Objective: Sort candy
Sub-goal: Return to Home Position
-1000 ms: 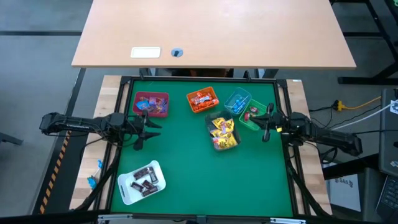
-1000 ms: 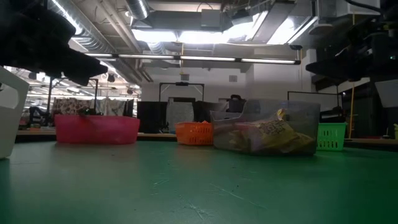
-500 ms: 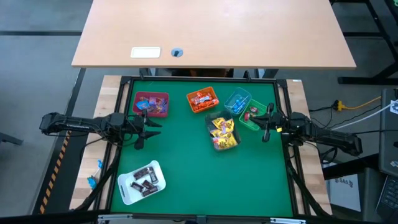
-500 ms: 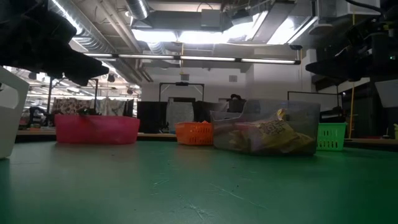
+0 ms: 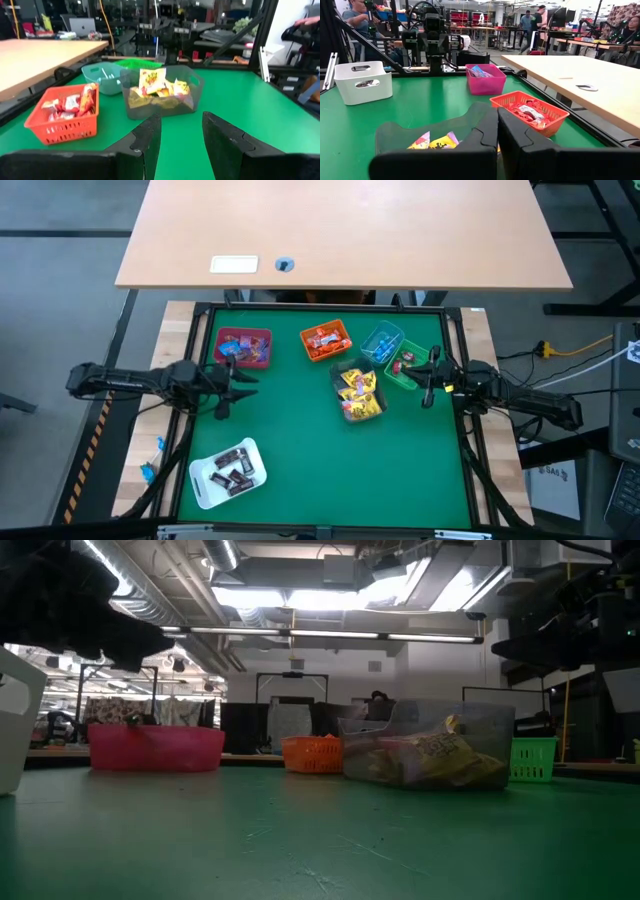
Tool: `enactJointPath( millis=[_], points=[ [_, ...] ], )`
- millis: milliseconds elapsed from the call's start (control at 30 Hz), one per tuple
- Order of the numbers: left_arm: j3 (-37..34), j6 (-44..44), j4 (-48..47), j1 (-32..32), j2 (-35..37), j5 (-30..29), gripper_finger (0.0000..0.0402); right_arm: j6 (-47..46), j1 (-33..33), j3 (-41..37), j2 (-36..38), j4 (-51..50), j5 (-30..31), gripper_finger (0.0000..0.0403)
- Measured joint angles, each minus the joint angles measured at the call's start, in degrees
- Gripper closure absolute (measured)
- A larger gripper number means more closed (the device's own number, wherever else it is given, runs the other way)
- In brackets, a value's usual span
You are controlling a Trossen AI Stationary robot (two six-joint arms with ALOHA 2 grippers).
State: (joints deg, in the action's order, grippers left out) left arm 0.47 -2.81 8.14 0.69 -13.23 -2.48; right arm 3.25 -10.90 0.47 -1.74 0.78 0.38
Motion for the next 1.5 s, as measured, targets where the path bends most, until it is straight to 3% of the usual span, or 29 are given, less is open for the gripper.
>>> enactJointPath(
  millis=[733, 1500],
  points=[
    [0.00, 0.00, 0.02, 0.00, 13.09, 0.02, 0.0270, 0.02, 0.02, -0.02, 0.18, -0.02, 0.02, 0.0398],
    [0.02, 0.00, 0.33, -0.02, 13.11, 0.02, 0.0269, 0.02, 0.02, -0.04, 1.60, 0.22, 0.06, 0.0398]
  ],
)
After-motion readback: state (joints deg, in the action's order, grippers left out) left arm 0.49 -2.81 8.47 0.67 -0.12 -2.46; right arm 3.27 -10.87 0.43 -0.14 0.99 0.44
